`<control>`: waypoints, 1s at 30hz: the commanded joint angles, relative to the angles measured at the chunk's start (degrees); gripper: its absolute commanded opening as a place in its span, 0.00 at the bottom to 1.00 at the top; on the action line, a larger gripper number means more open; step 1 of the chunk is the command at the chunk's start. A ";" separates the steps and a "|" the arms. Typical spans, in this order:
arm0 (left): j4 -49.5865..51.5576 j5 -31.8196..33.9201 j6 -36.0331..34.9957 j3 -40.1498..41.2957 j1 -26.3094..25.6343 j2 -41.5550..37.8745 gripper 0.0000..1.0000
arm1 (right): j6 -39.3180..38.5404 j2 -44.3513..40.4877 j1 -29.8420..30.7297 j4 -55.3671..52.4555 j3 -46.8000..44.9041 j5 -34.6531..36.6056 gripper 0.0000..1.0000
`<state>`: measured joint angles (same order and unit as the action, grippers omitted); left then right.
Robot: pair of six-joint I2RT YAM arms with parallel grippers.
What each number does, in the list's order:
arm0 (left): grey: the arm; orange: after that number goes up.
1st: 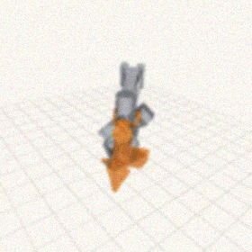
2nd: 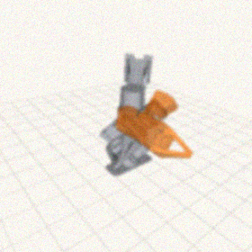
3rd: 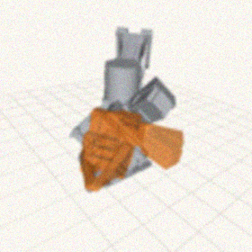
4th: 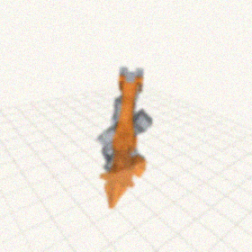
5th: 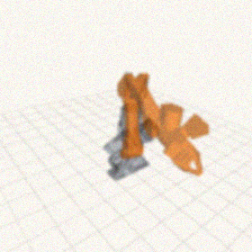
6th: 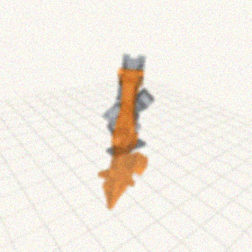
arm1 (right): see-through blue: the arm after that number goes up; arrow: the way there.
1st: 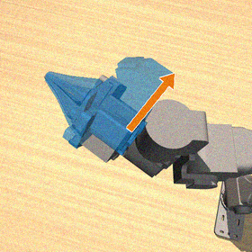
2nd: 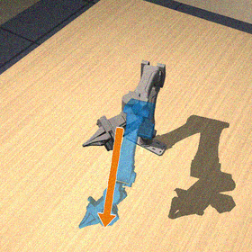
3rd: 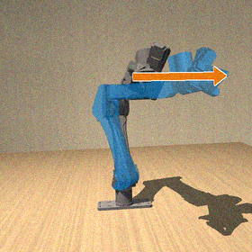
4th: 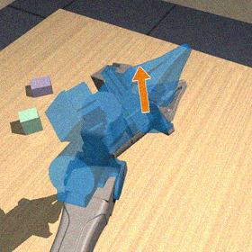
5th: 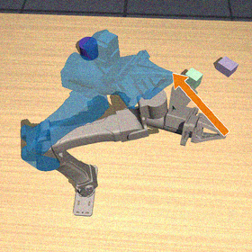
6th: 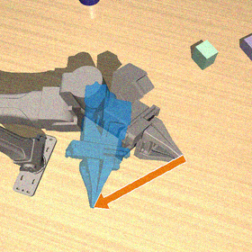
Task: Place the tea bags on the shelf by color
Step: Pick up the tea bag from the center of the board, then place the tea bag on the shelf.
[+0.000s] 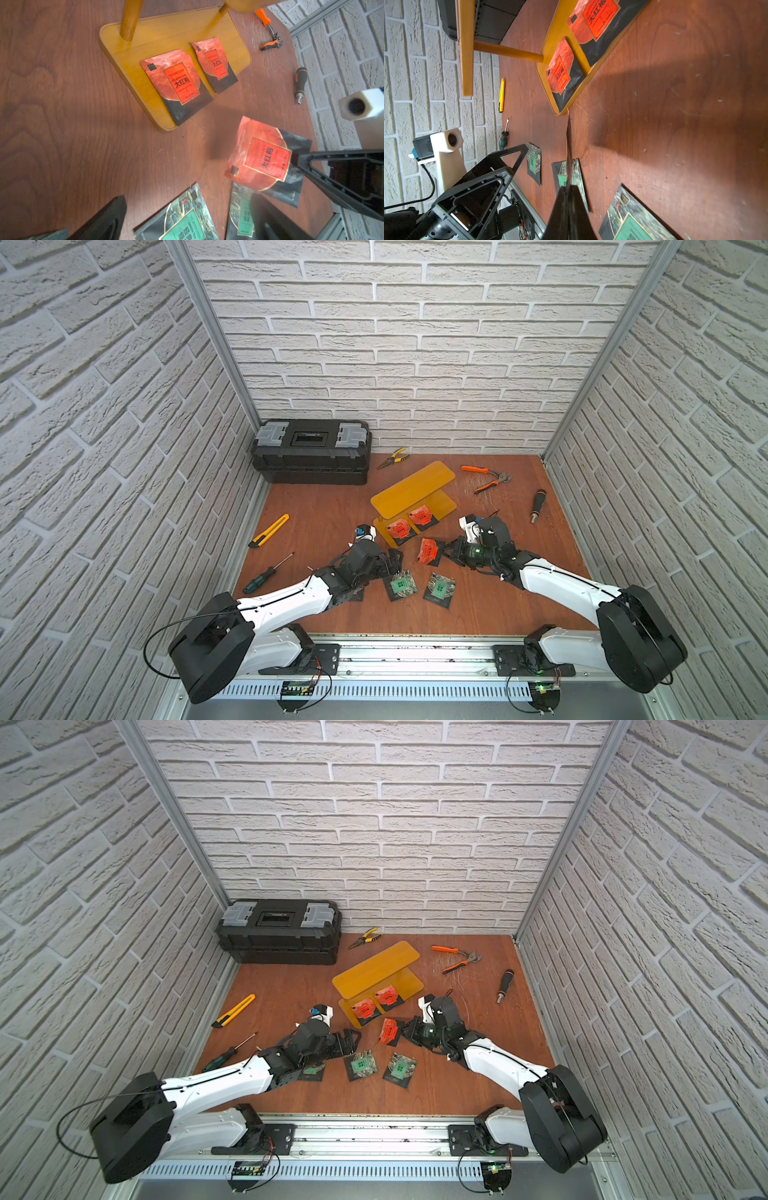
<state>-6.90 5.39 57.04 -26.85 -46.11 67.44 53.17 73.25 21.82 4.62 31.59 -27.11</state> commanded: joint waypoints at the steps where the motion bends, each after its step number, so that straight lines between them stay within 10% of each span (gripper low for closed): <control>1: 1.21 1.60 -0.70 1.16 0.49 -2.14 0.98 | -2.66 -1.78 -2.22 -3.42 1.35 -0.97 0.03; 30: 7.10 5.17 0.61 4.94 1.13 -12.49 0.98 | -0.56 9.37 -17.25 5.60 10.01 -1.39 0.03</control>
<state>0.12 9.39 57.28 -23.14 -45.36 56.07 51.24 81.21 4.95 5.23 40.03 -29.36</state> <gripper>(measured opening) 0.983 0.059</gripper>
